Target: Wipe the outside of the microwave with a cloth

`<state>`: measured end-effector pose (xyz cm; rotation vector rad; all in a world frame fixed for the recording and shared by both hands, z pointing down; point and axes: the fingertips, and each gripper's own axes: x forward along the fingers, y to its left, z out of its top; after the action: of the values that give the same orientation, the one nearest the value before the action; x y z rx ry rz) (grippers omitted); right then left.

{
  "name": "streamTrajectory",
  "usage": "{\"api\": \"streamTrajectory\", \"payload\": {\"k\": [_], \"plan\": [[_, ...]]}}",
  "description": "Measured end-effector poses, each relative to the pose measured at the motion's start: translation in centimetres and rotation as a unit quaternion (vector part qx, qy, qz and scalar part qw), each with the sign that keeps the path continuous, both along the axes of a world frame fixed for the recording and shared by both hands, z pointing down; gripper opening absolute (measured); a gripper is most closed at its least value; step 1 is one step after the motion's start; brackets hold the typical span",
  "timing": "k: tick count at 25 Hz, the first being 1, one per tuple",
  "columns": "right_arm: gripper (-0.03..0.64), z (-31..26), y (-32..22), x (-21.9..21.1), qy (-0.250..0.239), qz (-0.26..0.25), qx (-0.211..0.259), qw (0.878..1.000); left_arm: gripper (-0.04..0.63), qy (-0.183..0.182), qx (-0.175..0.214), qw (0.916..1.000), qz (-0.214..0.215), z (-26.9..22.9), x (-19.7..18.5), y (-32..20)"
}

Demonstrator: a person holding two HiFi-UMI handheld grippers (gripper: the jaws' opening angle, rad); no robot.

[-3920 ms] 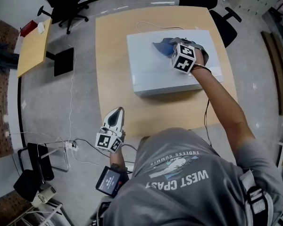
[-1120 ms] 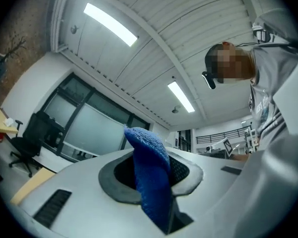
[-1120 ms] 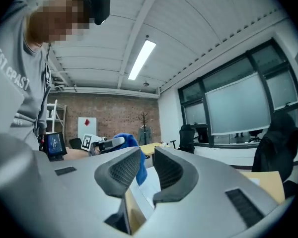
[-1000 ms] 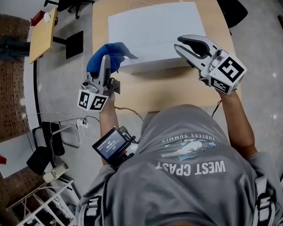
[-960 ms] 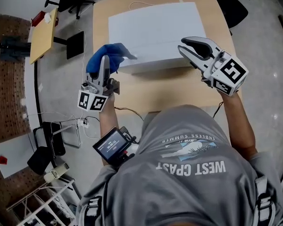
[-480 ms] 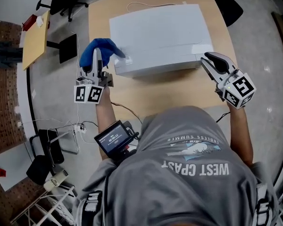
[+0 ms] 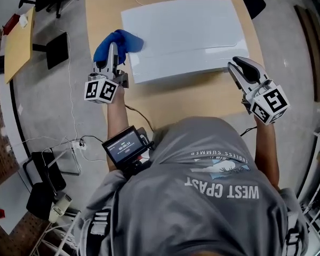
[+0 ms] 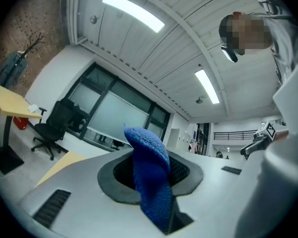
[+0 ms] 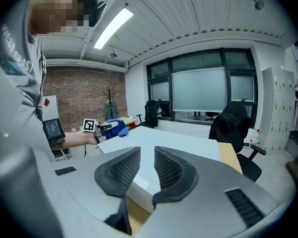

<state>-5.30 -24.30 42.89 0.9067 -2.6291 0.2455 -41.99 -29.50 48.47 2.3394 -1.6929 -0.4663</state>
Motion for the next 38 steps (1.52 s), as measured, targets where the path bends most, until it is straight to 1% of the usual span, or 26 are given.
{"api": "streamTrajectory", "payload": {"k": [2,6,9,10,12,14,16,18,21,23,25,28,31,34,38], "plan": [[0.097,-0.2,0.2,-0.3,0.007,0.000,-0.001,1.000,0.110,0.009,-0.023,0.9997,0.005,2.2,0.3,-0.1],[0.097,-0.5,1.1,-1.0,0.026,-0.002,0.005,1.000,0.110,0.005,-0.072,0.9970,0.029,7.3,2.2,-0.1],[0.097,0.0,2.0,-1.5,0.042,-0.003,0.005,0.999,0.110,0.038,-0.093,0.9946,0.028,10.4,2.5,0.5],[0.097,0.1,2.3,-1.6,0.046,-0.002,0.004,0.999,0.110,0.037,-0.106,0.9933,0.027,11.5,2.5,0.7],[0.097,0.2,2.9,-1.8,0.054,-0.001,0.001,0.999,0.110,0.015,-0.141,0.9895,0.031,14.0,2.7,1.2],[0.097,0.3,3.3,-1.8,0.061,0.000,-0.001,0.998,0.110,-0.003,-0.176,0.9835,0.042,16.6,3.0,1.9],[0.097,0.5,3.6,-1.8,0.066,0.002,-0.004,0.998,0.109,-0.017,-0.211,0.9759,0.055,19.5,3.4,2.9],[0.097,0.9,4.1,-1.8,0.070,0.004,-0.004,0.998,0.109,-0.031,-0.245,0.9669,0.065,22.2,3.7,4.1],[0.097,1.0,4.2,-1.9,0.076,0.005,-0.004,0.997,0.109,-0.062,-0.293,0.9508,0.078,25.5,4.0,5.4],[0.097,1.0,4.1,-1.6,0.079,0.006,-0.005,0.997,0.110,-0.075,-0.314,0.9427,0.083,26.7,4.4,5.8],[0.097,1.3,4.3,-1.2,0.079,0.008,-0.006,0.997,0.109,-0.077,-0.323,0.9394,0.084,27.3,4.7,6.1],[0.097,1.4,4.3,-1.3,0.078,0.009,-0.009,0.997,0.109,-0.064,-0.330,0.9383,0.081,27.1,4.5,6.0],[0.097,1.3,3.9,-1.5,0.076,0.008,-0.009,0.997,0.109,-0.043,-0.324,0.9421,0.075,26.1,4.1,5.6],[0.097,1.8,3.6,-1.3,0.073,0.007,-0.009,0.997,0.108,-0.023,-0.306,0.9492,0.071,24.9,4.1,5.3],[0.097,2.0,2.9,-1.6,0.065,-0.002,-0.005,0.998,0.107,0.022,-0.261,0.9626,0.070,21.6,4.0,4.0]]}}
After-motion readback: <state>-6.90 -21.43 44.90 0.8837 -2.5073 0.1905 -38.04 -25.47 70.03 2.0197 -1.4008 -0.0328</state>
